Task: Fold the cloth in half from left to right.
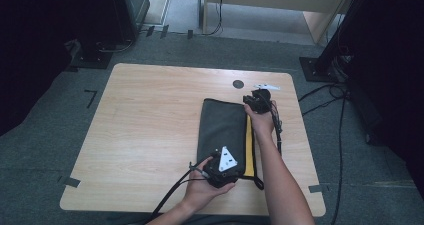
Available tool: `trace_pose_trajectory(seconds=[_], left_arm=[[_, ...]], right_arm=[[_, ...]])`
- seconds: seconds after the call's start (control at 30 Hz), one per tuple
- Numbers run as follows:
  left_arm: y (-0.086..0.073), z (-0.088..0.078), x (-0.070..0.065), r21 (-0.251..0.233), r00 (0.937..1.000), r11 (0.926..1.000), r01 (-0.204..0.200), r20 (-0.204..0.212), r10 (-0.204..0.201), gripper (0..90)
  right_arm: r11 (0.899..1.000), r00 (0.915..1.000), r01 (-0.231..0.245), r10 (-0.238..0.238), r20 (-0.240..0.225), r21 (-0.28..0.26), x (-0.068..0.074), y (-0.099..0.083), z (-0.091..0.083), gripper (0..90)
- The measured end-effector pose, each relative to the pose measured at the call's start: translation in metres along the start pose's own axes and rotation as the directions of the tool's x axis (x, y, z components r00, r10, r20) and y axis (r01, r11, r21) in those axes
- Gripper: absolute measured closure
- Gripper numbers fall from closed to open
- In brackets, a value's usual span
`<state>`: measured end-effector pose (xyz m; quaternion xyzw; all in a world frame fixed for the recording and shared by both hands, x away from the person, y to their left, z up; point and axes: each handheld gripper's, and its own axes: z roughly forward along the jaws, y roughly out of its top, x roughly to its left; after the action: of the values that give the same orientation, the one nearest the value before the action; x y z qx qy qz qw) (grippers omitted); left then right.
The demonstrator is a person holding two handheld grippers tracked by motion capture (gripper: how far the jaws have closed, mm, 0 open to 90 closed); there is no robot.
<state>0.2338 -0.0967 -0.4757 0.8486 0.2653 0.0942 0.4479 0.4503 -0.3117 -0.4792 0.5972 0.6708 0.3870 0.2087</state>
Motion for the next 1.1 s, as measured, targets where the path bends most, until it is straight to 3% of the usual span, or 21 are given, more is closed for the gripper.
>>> trace_pose_trajectory(seconds=[0.13,0.27,0.37,0.43,0.5,0.53,0.63,0.7,0.77,0.9,1.1], left_arm=[[-0.017,-0.03,0.022,-0.027,0.9987,0.9992,0.029,-0.042,-0.03,54.1],[-0.04,-0.046,0.048,0.013,0.9881,0.996,0.088,-0.128,-0.086,54.3],[-0.054,-0.047,0.057,0.055,0.984,0.993,0.104,-0.151,-0.095,54.4],[-0.059,-0.042,0.055,0.099,0.9863,0.992,0.079,-0.152,-0.063,54.4],[-0.061,-0.037,0.052,0.144,0.9849,0.9887,0.044,-0.172,-0.019,55.8],[-0.062,-0.035,0.051,0.143,0.9848,0.989,0.037,-0.173,-0.012,57.5],[-0.062,-0.035,0.048,0.168,0.9821,0.9856,-0.021,-0.181,0.052,72.0],[-0.063,-0.037,0.048,0.178,0.9759,0.9824,-0.057,-0.198,0.092,82.4],[-0.065,-0.04,0.051,0.18,0.9752,0.9821,-0.056,-0.201,0.092,86.9],[-0.071,-0.051,0.064,0.19,0.9671,0.9807,-0.048,-0.237,0.093,87.8],[-0.086,-0.08,0.099,0.201,0.9491,0.9793,0.019,-0.312,0.046,87.7]], right_arm=[[1.0,1.0,0.007,-0.007,0.002,0.014,-0.007,-0.004,-0.006,73.6],[0.996,0.999,0.044,-0.043,-0.005,0.077,-0.004,-0.015,0.0,66.4],[0.992,0.998,0.055,-0.058,0.025,0.114,0.0,-0.024,0.008,60.9],[0.991,0.9963,0.062,-0.069,0.051,0.119,0.001,-0.03,0.013,62.1],[0.993,0.9951,0.063,-0.07,0.07,0.098,0.004,-0.032,0.014,64.8],[0.993,0.9943,0.069,-0.076,0.075,0.097,0.005,-0.032,0.014,68.2],[0.991,0.9902,0.107,-0.114,0.08,0.086,0.012,-0.034,0.017,77.9],[0.989,0.986,0.125,-0.133,0.101,0.08,0.018,-0.035,0.02,82.2],[0.987,0.9807,0.14,-0.149,0.126,0.079,0.025,-0.034,0.023,83.6],[0.988,0.9799,0.133,-0.143,0.139,0.076,0.041,-0.029,0.034,84.0],[0.986,0.9796,0.148,-0.157,0.126,0.08,0.074,-0.021,0.052,84.0]])
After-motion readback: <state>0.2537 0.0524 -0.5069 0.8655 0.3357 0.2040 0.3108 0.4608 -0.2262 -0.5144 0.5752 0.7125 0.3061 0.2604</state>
